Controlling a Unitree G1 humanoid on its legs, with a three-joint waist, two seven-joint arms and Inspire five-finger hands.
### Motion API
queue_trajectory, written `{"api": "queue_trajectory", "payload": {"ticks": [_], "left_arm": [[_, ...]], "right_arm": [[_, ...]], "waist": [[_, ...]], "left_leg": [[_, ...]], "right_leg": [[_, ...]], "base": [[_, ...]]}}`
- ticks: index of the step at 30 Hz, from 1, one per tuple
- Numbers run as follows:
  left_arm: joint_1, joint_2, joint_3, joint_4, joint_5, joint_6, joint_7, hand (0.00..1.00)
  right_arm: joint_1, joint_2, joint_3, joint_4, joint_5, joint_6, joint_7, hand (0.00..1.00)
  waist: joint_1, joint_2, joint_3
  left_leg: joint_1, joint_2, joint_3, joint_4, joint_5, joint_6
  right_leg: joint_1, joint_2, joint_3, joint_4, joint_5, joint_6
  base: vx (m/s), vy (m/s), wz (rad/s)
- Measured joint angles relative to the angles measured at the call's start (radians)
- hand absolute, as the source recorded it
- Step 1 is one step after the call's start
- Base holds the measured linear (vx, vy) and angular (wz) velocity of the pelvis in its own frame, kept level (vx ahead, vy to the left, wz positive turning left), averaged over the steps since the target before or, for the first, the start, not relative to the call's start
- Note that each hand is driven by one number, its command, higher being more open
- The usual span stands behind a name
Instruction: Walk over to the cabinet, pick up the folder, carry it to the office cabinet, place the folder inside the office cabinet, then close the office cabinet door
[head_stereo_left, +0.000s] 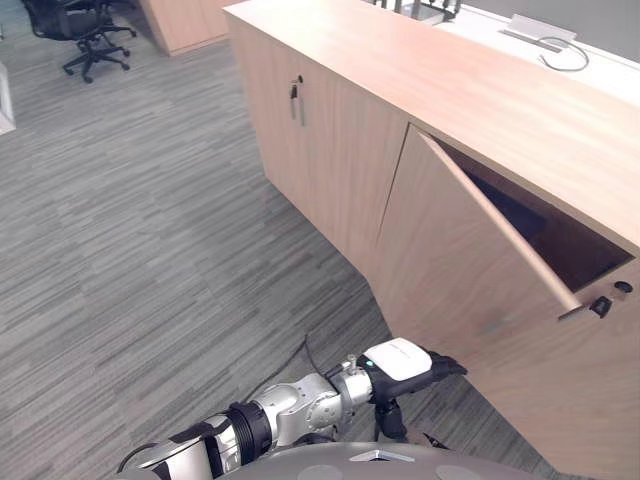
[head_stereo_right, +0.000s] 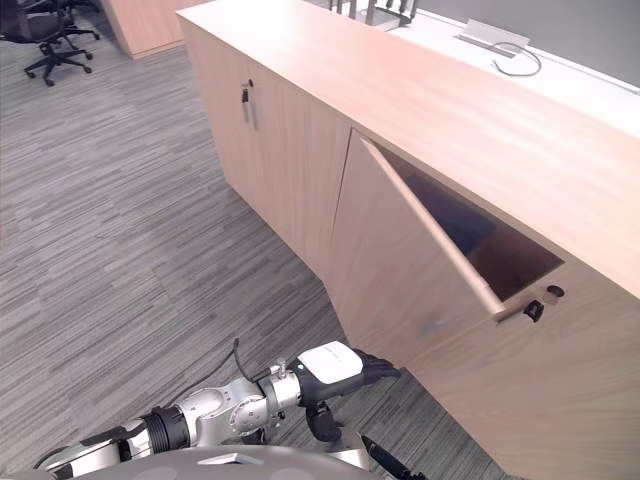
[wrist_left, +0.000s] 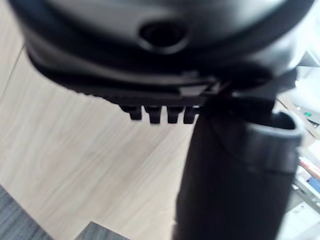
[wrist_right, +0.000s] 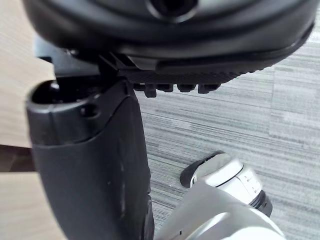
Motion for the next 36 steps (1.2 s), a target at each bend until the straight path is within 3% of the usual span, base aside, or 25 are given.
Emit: {"api": "queue_trajectory", "payload": {"ticks": [5,11,16,18,21,23,25,27,29,30,31,33,34,36], "left_arm": [[0.005,-0.003,0.005,0.001,-0.029,0.003,-0.051,1.0],[0.011,-0.003,0.016,0.005,-0.067,0.015,-0.083,1.0],[0.093,-0.025,0.155,0.106,-0.226,0.061,-0.16,1.0],[0.118,-0.045,0.285,0.237,-0.355,0.141,-0.211,1.0],[0.127,-0.054,0.451,0.42,-0.459,0.207,-0.209,1.0],[0.13,-0.06,0.591,0.558,-0.467,0.218,-0.177,1.0],[0.13,-0.068,0.814,0.722,-0.533,0.25,-0.078,1.0],[0.168,-0.049,0.952,0.768,-0.571,0.259,-0.024,1.0],[0.227,-0.033,1.047,0.77,-0.593,0.272,0.021,1.0],[0.257,-0.028,1.105,0.765,-0.627,0.275,0.045,1.0],[0.28,-0.024,1.145,0.749,-0.658,0.274,0.057,1.0],[0.305,-0.036,1.193,0.731,-0.697,0.267,0.082,1.0],[0.323,-0.043,1.241,0.708,-0.738,0.248,0.09,1.0],[0.36,-0.087,1.284,0.667,-0.776,0.214,0.117,1.0]], "right_arm": [[0.007,-0.01,-0.023,-0.002,-0.117,0.014,0.056,1.0],[0.013,-0.009,-0.023,-0.004,-0.122,0.02,0.073,1.0],[0.013,-0.009,0.014,-0.009,-0.12,0.035,0.072,1.0],[0.012,-0.009,0.028,-0.008,-0.122,0.044,0.083,1.0],[0.013,-0.013,0.052,-0.009,-0.123,0.046,0.095,1.0],[0.013,-0.014,0.055,-0.008,-0.123,0.046,0.096,1.0],[0.012,-0.018,0.082,-0.008,-0.122,0.043,0.095,1.0],[0.013,-0.018,0.101,-0.007,-0.121,0.041,0.095,1.0],[0.011,-0.015,0.109,0.003,-0.119,0.037,0.094,1.0],[0.011,-0.008,0.112,0.003,-0.11,0.034,0.093,1.0],[0.012,-0.01,0.111,0.009,-0.1,0.032,0.092,1.0],[0.012,-0.012,0.117,0.013,-0.077,0.026,0.087,1.0],[0.011,-0.012,0.134,0.02,-0.063,0.017,0.085,1.0],[0.002,-0.035,0.154,0.029,-0.048,0.014,0.074,1.0]], "waist": [[-0.001,-0.009,-0.011],[-0.002,-0.007,-0.018],[-0.002,-0.019,-0.033],[0.0,-0.027,-0.031],[-0.001,-0.031,-0.032],[-0.001,-0.033,-0.03],[0.0,-0.041,-0.021],[0.0,-0.046,-0.021],[0.013,-0.054,-0.018],[0.028,-0.062,-0.007],[0.042,-0.053,0.0],[0.058,-0.044,0.01],[0.067,-0.044,0.019],[0.1,-0.019,0.02]], "left_leg": [[0.0,-0.013,-0.009,0.0,-0.005,0.008],[0.002,-0.023,-0.006,0.0,-0.015,0.02],[0.011,-0.021,-0.002,0.0,-0.016,0.02],[0.025,-0.017,0.007,0.0,-0.017,0.019],[0.034,-0.009,0.02,0.0,-0.018,0.017],[0.043,-0.005,0.021,0.0,-0.021,0.012],[0.057,0.001,0.022,0.0,-0.026,0.005],[0.066,0.01,0.031,0.001,-0.032,-0.005],[0.068,0.031,0.067,0.05,-0.072,-0.023],[0.019,0.08,0.081,0.208,-0.142,-0.024],[-0.042,0.139,0.062,0.38,-0.208,-0.031],[-0.107,0.181,-0.039,0.548,-0.23,-0.041],[-0.161,0.187,-0.147,0.653,-0.244,-0.046],[-0.163,0.131,-0.38,0.605,-0.291,-0.081]], "right_leg": [[0.013,-0.008,-0.006,-0.019,0.008,0.013],[0.02,-0.016,-0.006,-0.033,0.015,0.02],[0.035,-0.013,-0.006,-0.044,0.021,0.019],[0.05,-0.008,-0.001,-0.051,0.019,0.016],[0.054,-0.001,0.007,-0.053,0.016,0.011],[0.067,0.003,0.006,-0.06,0.015,0.01],[0.083,0.01,0.006,-0.065,0.012,0.004],[0.086,0.017,0.013,-0.063,0.006,-0.005],[0.087,0.03,0.047,-0.055,0.0,-0.014],[0.083,0.033,0.07,-0.047,-0.006,-0.025],[0.082,0.057,0.095,-0.044,-0.012,-0.038],[0.082,0.083,0.135,-0.03,-0.017,-0.05],[0.081,0.09,0.17,-0.012,-0.024,-0.06],[0.05,0.106,0.262,0.016,-0.034,-0.068]], "base": [[0.04,0.053,0.07],[0.09,0.035,-0.01],[0.11,-0.01,-0.03],[0.08,-0.025,-0.09],[0.05,-0.032,-0.13],[0.03,-0.023,-0.03],[0.02,-0.015,0.0],[0.02,-0.034,-0.19],[0.05,-0.049,-0.46],[0.04,-0.104,-0.5],[0.03,-0.117,-0.54],[0.03,-0.08,-0.51],[0.05,0.004,-0.84],[0.03,0.123,-1.33]]}}
